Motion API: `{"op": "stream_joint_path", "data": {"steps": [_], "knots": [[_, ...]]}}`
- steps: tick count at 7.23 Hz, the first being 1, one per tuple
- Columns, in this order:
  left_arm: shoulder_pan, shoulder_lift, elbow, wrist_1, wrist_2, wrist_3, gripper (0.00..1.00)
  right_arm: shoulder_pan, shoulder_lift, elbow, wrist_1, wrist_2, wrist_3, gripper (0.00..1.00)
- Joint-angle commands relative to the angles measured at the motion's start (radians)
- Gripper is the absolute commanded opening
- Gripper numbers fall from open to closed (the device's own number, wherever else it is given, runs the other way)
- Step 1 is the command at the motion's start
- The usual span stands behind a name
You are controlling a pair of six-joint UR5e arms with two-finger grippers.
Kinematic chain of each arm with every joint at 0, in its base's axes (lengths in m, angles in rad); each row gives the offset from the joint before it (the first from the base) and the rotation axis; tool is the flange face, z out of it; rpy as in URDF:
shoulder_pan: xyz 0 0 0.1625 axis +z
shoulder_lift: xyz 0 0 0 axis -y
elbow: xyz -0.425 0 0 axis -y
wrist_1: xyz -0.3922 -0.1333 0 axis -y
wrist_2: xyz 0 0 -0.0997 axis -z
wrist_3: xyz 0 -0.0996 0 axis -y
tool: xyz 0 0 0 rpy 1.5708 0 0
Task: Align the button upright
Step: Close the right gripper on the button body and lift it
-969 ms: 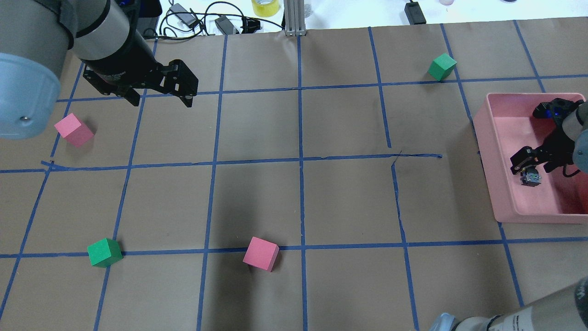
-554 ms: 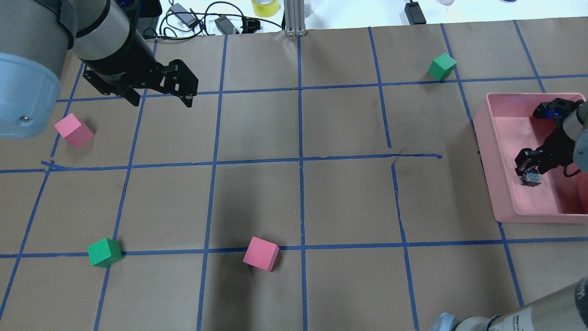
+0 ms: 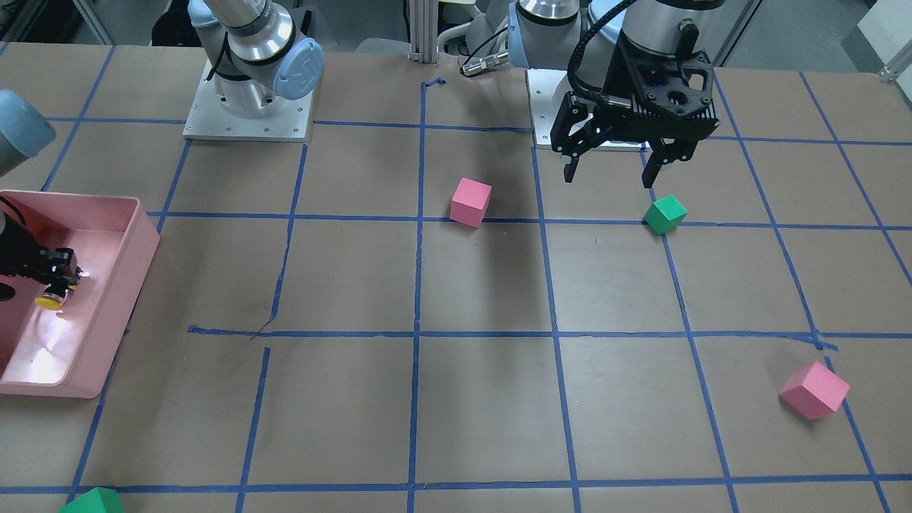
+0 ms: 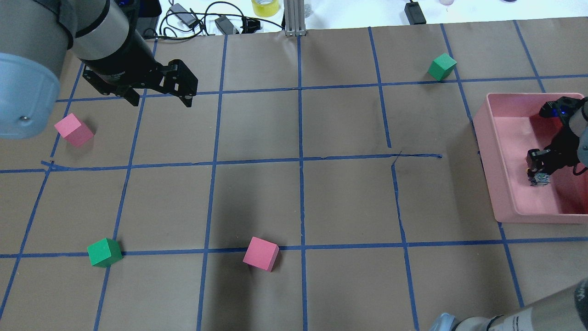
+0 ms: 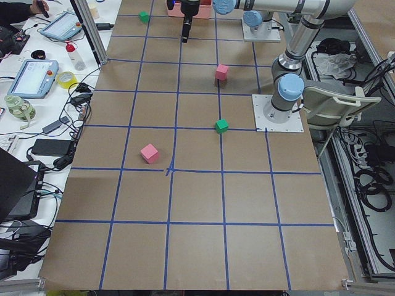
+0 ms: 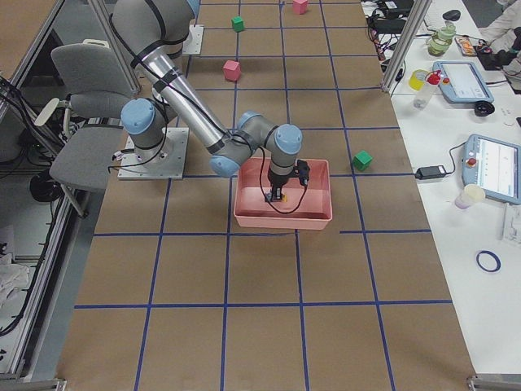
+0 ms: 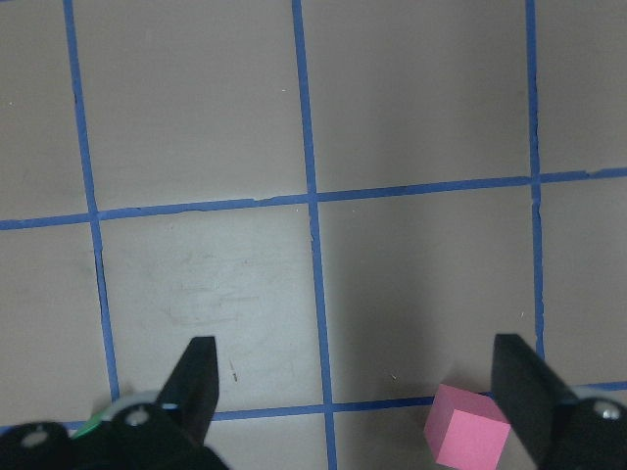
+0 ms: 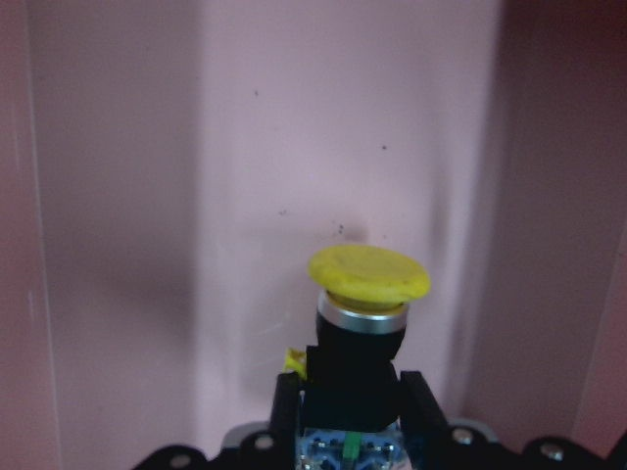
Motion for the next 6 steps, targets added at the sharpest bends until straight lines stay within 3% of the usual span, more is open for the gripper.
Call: {"op": "stream_joint_path", "data": {"steps": [1, 2, 4, 6], "knots": [[0.0, 0.0, 0.0, 0.0, 0.0, 0.0, 1.0, 0.001, -0.005, -0.062, 0.073, 0.0, -0.001, 0.0], [0.0, 0.0, 0.0, 0.0, 0.0, 0.0, 1.0, 0.012, -0.008, -0.13, 0.115, -0.001, -0.003, 0.0], [0.0, 0.0, 0.0, 0.0, 0.0, 0.0, 1.0, 0.093, -0.048, -0.302, 0.35, 0.0, 0.022, 0.0], [0.0, 0.0, 0.0, 0.0, 0.0, 0.0, 1.0, 0.206, -0.111, -0.324, 0.494, 0.013, 0.1, 0.0]]}}
